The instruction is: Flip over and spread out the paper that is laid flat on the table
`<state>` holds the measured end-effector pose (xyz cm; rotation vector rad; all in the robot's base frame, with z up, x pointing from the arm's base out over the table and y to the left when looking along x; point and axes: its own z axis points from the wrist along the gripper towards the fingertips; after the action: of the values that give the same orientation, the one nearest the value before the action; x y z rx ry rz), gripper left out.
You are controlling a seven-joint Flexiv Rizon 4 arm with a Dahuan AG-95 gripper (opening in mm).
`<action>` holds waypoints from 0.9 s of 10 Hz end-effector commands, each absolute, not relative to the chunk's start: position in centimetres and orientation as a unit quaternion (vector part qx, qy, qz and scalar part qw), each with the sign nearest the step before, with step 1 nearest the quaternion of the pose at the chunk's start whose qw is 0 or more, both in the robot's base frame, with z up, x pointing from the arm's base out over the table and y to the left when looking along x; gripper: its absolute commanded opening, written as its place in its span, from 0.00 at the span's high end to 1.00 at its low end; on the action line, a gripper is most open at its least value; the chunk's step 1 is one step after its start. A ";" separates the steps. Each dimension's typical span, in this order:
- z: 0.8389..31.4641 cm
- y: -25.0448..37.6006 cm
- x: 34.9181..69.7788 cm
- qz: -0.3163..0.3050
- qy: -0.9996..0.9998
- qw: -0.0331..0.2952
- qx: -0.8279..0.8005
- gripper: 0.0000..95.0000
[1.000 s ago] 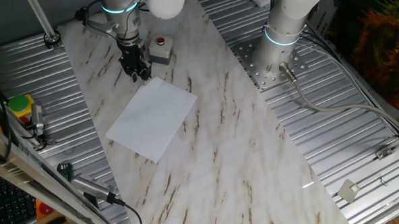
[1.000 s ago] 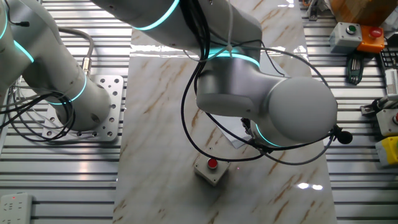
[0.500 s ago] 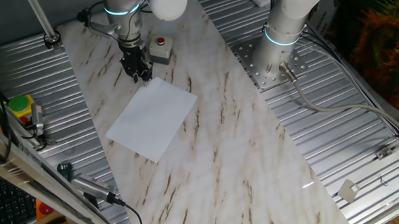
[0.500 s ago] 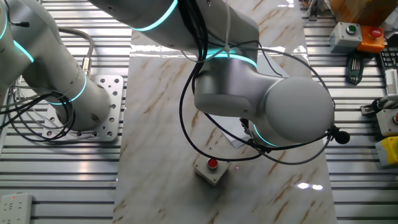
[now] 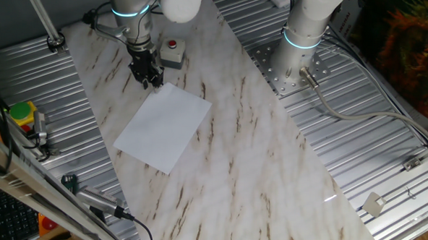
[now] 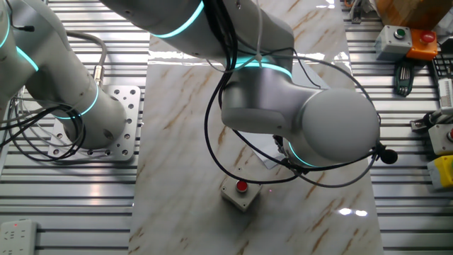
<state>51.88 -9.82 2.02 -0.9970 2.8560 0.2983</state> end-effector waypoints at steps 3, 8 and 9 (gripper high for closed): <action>1.7 -9.7 51.9 0.094 0.940 0.046 -0.325 0.60; 1.6 -9.7 51.8 0.085 0.942 0.025 -0.324 0.60; 1.6 -9.7 51.8 0.082 0.942 0.021 -0.325 0.60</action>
<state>51.74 -9.70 1.56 -1.0076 2.9192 0.2506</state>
